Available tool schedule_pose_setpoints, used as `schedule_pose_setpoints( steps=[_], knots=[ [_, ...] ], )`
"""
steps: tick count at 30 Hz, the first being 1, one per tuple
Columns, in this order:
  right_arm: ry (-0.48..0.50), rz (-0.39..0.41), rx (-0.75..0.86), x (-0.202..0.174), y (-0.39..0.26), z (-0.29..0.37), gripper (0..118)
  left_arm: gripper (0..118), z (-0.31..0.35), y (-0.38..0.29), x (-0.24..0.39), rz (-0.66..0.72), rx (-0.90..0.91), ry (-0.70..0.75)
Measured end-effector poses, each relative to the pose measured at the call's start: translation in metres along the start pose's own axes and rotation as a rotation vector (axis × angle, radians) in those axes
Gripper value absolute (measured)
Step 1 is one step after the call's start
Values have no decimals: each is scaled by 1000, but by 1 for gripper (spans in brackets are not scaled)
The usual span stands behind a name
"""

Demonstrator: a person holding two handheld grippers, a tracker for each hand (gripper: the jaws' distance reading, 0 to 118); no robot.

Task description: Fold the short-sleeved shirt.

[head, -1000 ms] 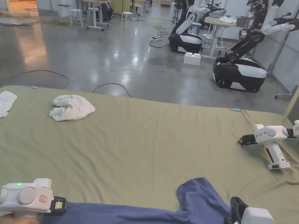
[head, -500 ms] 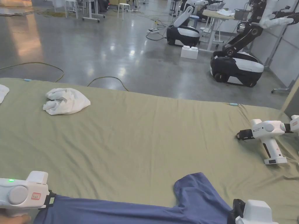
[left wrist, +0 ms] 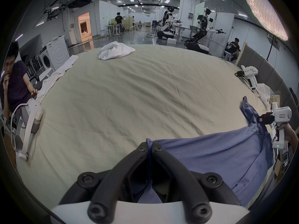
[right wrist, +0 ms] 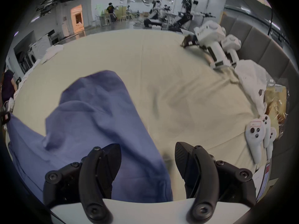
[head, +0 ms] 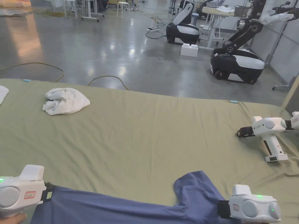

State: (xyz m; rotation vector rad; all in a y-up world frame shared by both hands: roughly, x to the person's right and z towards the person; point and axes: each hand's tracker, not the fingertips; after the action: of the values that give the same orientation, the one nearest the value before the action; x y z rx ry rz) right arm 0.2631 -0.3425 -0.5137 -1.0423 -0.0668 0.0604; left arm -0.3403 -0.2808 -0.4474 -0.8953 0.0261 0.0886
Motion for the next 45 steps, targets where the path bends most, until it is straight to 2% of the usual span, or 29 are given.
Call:
schedule_pose_setpoints(
  steps=[3,4,5,6,7,8,10,14,17,28,35,45],
  knots=[
    [31,6,-23,4,2,-13,71,0,3,-4,4,-3,2,7],
    [31,6,-29,4,4,-12,66,0,3,-5,4,-5,1,8],
    [35,4,-35,3,6,-9,55,0,5,-6,6,-8,3,11],
    [45,-3,-34,3,7,-7,39,0,6,-7,7,-8,5,13],
    [55,-3,-29,3,8,-6,13,0,6,-7,6,-8,5,13],
    [64,8,-20,2,9,-5,1,0,6,-8,7,-7,6,16],
    [106,37,-16,-1,9,-4,1,0,9,-10,7,-2,10,20],
    [77,33,51,-2,5,19,0,0,17,-12,5,15,22,15],
    [92,6,110,3,2,54,0,0,27,-12,3,23,38,1],
    [104,53,245,22,-54,183,0,0,106,-55,-8,71,167,-43],
    [82,130,191,25,-116,224,0,0,146,-105,-15,68,189,-70],
    [6,202,-5,18,-204,201,0,0,124,-184,-33,-34,-49,-39]
  ],
)
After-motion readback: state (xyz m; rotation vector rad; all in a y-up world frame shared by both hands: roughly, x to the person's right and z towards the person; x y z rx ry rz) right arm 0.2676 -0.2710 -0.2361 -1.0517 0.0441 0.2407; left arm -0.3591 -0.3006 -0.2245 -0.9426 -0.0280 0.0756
